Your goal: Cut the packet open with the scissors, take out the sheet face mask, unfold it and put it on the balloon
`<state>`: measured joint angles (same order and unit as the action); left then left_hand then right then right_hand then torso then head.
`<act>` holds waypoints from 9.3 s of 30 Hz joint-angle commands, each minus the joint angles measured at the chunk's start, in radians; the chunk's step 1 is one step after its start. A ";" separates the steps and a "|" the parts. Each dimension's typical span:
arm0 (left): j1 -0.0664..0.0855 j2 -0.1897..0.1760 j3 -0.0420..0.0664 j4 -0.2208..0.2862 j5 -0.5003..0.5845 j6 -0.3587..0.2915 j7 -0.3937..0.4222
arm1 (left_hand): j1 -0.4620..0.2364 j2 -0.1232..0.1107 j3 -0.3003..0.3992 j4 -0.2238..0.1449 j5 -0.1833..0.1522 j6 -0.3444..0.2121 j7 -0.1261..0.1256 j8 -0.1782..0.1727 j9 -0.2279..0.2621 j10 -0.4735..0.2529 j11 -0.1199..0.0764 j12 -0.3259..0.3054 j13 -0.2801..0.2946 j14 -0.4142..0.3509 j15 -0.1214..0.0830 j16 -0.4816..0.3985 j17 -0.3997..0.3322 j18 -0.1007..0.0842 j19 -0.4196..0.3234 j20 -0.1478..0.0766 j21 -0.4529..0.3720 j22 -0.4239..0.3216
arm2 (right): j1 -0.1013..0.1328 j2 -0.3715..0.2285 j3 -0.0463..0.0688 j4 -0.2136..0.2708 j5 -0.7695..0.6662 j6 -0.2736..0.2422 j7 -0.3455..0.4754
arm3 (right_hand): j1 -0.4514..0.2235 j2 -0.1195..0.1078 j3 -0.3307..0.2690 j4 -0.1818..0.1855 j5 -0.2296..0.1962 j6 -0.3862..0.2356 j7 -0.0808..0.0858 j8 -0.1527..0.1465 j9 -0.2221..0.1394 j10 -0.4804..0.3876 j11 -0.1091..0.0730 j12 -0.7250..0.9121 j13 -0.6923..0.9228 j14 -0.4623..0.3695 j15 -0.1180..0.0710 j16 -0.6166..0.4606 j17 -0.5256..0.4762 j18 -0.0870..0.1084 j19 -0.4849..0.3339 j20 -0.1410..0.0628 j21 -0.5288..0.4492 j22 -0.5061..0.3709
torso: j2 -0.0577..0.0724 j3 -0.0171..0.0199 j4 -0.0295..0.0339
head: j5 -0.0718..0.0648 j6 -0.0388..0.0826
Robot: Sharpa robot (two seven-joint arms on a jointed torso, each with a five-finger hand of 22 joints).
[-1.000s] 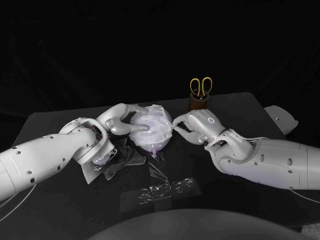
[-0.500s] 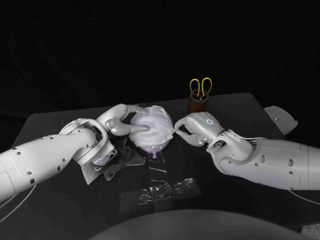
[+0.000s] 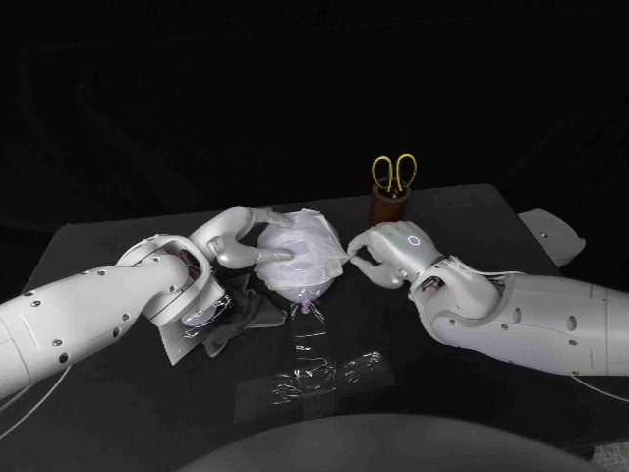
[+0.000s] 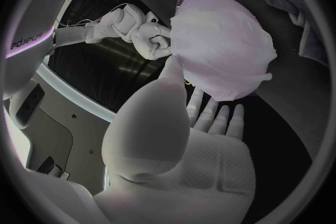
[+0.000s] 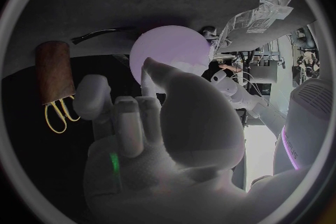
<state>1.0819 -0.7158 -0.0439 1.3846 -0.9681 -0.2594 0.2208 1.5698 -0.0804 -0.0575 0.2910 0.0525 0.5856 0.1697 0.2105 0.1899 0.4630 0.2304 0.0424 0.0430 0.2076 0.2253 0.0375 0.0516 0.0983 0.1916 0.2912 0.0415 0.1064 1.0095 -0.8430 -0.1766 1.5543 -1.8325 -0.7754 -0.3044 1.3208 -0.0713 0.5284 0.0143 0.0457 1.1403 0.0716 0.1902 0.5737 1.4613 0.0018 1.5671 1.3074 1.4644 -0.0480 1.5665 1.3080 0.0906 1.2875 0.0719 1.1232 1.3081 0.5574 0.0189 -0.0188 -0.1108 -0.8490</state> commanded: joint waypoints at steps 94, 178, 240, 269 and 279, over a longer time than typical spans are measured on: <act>-0.003 0.010 -0.004 -0.005 0.020 0.036 -0.009 | 0.003 0.004 -0.003 0.002 -0.004 0.001 0.096 0.002 0.000 -0.006 0.003 0.000 0.001 0.004 0.002 0.000 0.001 0.018 0.004 0.001 0.005 -0.002 | -0.001 0.032 0.000 0.012 0.263 0.249 -0.165 | 0.115 0.057 -0.744 0.214 0.003 -0.041 -0.097 0.438 0.202 0.109 -0.089 0.004 0.263 0.106 -0.082 0.004 0.263 0.005 0.049 -0.036 -0.027 0.068 | 0.000 0.0004 -0.0006 | -0.007 0.001; -0.003 0.016 -0.004 -0.005 0.044 0.033 0.006 | 0.004 0.004 -0.004 0.002 -0.004 0.000 0.096 0.001 -0.001 -0.008 0.003 0.000 0.001 0.003 0.001 -0.001 0.001 0.019 0.004 0.001 0.005 -0.003 | 0.054 0.028 0.016 -0.101 0.338 0.105 0.068 | 0.251 0.166 -0.970 0.245 0.005 -0.160 -0.043 0.446 0.157 0.054 -0.039 -0.151 0.180 0.090 -0.037 -0.016 0.222 0.033 -0.039 -0.041 -0.210 0.026 | -0.003 -0.0004 -0.0009 | -0.005 0.018; 0.000 0.010 -0.003 -0.002 0.121 0.060 -0.039 | 0.013 -0.023 -0.010 0.004 -0.004 -0.003 0.093 -0.002 -0.003 -0.013 0.001 0.000 0.000 -0.003 -0.001 -0.003 0.000 0.018 -0.001 0.001 0.004 -0.006 | 0.132 0.209 0.026 -0.214 0.839 0.042 0.082 | 0.220 0.242 -0.985 0.216 0.008 -0.160 -0.067 0.528 0.217 0.094 -0.060 -0.045 0.233 0.106 -0.054 0.003 0.261 0.021 0.023 -0.055 -0.148 0.077 | -0.005 -0.0020 -0.0034 | -0.009 0.036; 0.000 0.005 -0.003 -0.004 0.115 0.060 -0.048 | 0.013 -0.024 -0.010 0.004 -0.004 -0.003 0.093 -0.002 -0.003 -0.014 0.001 0.000 0.000 -0.003 -0.001 -0.003 0.000 0.017 0.000 0.002 0.004 -0.006 | 0.125 0.115 0.023 -0.144 0.602 0.143 -0.075 | 0.363 0.275 -0.985 0.130 0.004 -0.162 -0.063 0.501 0.196 0.089 -0.059 -0.058 0.225 0.101 -0.056 -0.002 0.248 0.022 0.017 -0.059 -0.166 0.080 | -0.006 -0.0016 -0.0049 | -0.010 0.027; 0.000 0.004 -0.003 -0.002 0.122 0.054 -0.025 | 0.012 -0.025 -0.010 0.004 -0.004 -0.003 0.094 -0.002 -0.003 -0.014 0.002 0.000 0.000 -0.002 0.000 -0.003 0.001 0.017 0.001 0.002 0.004 -0.006 | 0.127 0.042 0.023 -0.069 0.649 0.067 -0.016 | 0.359 0.273 -0.991 0.131 0.004 -0.168 -0.056 0.490 0.189 0.075 -0.053 -0.098 0.202 0.094 -0.050 -0.013 0.226 0.026 0.002 -0.055 -0.195 0.073 | -0.005 -0.0009 -0.0050 | -0.010 0.030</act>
<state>1.0847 -0.7130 -0.0441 1.3817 -0.8461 -0.2243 0.1971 1.5829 -0.0936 -0.0604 0.2939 0.0525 0.5874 0.1713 0.2085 0.1874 0.4557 0.2304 0.0396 0.0438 0.2076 0.2253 0.0375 0.0516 0.1062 0.1916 0.2912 0.0415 0.1013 1.1355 -0.7978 -0.1539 1.4757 -1.1944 -0.6709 -0.3590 1.5035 0.0313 -0.4353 0.1475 0.0542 0.9752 0.0106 0.6868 0.7638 1.4269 -0.0142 1.5152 1.4166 1.4549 -0.0881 1.5583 1.3081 0.1050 1.2974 0.0144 0.9332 1.3080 0.5518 0.0178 -0.0239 -0.1199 -0.8208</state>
